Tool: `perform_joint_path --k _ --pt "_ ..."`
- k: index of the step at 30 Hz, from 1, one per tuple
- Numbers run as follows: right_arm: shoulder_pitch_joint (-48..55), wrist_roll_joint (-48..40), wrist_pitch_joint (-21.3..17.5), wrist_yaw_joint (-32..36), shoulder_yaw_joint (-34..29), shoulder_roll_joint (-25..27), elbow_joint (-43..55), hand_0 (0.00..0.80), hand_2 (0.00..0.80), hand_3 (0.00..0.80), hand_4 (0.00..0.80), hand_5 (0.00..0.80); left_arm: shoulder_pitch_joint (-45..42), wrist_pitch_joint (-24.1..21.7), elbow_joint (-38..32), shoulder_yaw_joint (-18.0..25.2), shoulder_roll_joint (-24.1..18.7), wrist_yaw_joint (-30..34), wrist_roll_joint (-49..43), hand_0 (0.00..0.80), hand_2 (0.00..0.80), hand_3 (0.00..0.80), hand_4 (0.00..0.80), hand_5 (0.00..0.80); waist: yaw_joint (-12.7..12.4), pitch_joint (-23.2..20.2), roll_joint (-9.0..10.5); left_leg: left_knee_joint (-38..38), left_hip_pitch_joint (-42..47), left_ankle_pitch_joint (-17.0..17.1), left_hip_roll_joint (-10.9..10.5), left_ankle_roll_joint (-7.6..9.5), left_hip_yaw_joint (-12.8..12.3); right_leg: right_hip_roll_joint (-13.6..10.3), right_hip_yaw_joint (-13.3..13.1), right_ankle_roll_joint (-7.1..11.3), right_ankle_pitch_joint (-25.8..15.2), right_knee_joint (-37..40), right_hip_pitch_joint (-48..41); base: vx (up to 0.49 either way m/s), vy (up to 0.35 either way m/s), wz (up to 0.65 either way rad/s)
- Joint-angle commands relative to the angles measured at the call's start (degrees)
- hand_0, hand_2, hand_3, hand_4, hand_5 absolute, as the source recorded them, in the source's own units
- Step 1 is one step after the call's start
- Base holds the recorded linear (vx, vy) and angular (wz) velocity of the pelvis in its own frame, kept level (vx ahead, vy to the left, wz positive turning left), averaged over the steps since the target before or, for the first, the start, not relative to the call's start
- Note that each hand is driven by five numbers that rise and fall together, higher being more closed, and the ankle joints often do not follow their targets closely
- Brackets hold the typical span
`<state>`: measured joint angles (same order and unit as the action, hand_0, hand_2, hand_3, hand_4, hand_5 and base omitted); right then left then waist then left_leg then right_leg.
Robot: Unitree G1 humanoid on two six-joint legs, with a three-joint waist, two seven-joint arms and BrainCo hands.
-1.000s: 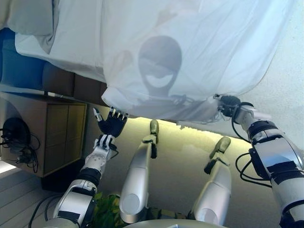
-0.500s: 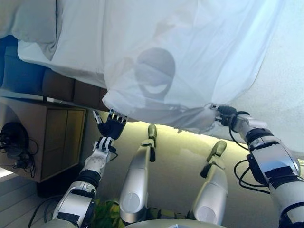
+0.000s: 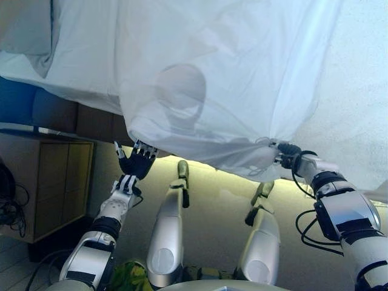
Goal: Make the bed neatly
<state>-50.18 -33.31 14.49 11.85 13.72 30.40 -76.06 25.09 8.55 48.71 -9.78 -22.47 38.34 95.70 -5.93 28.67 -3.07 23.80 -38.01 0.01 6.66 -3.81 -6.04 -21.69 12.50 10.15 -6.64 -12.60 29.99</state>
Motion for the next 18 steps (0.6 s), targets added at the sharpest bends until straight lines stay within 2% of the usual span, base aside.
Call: perform_joint_path --k 1,6,9,15,18 --pt "6.3 1.9 3.7 -2.9 0.8 7.5 -2.2 0.800 0.800 0.800 0.800 0.800 7.2 1.2 3.7 7.7 -3.8 -2.2 4.7 0.000 0.000 0.000 0.000 0.000 0.5 1.1 -0.26 -4.4 1.7 0.4 0.6 -1.16 1.2 -0.3 -2.6 0.52 -1.5 -4.9 4.4 -0.009 0.003 -0.03" --pt "5.6 3.9 4.6 -3.3 0.9 9.1 -2.8 0.800 0.800 0.800 0.800 0.800 13.6 4.0 9.5 8.3 -7.3 -9.5 5.0 0.000 0.000 0.000 0.000 0.000 2.0 1.1 1.93 -2.6 -0.5 -0.1 1.8 -1.24 1.0 0.7 -3.3 0.45 -1.8 -5.9 6.5 -0.013 -0.002 -0.10" --pt "5.1 5.8 5.7 -3.2 1.1 10.6 -3.0 0.800 0.800 0.800 0.800 0.800 17.2 4.0 13.3 8.7 -10.2 -14.0 5.7 0.000 0.000 0.000 0.000 0.000 2.9 1.1 2.68 -1.3 -1.9 -0.5 2.4 -1.31 0.9 1.2 -3.8 0.40 -1.9 -6.5 8.0 -0.027 0.043 -0.07" --pt "5.2 9.7 5.3 -3.4 1.1 13.4 -3.6 0.800 0.800 0.800 0.800 0.800 19.9 4.7 16.9 9.3 -13.5 -17.6 6.5 0.000 0.000 0.000 0.000 0.000 3.7 1.1 2.93 0.4 -4.8 -1.3 2.3 -1.13 1.3 1.6 -4.7 0.28 -2.0 -7.9 11.2 -0.024 0.036 -0.08" --pt "4.7 8.9 4.4 -4.8 1.5 14.1 -3.0 0.800 0.800 0.800 0.800 0.800 19.3 6.0 16.9 9.3 -13.7 -18.1 7.1 0.000 0.000 0.000 0.000 0.000 3.6 1.1 2.70 1.0 -6.0 -1.7 2.0 -0.94 1.8 1.7 -5.0 0.33 -1.9 -8.6 12.6 -0.028 0.012 -0.06"
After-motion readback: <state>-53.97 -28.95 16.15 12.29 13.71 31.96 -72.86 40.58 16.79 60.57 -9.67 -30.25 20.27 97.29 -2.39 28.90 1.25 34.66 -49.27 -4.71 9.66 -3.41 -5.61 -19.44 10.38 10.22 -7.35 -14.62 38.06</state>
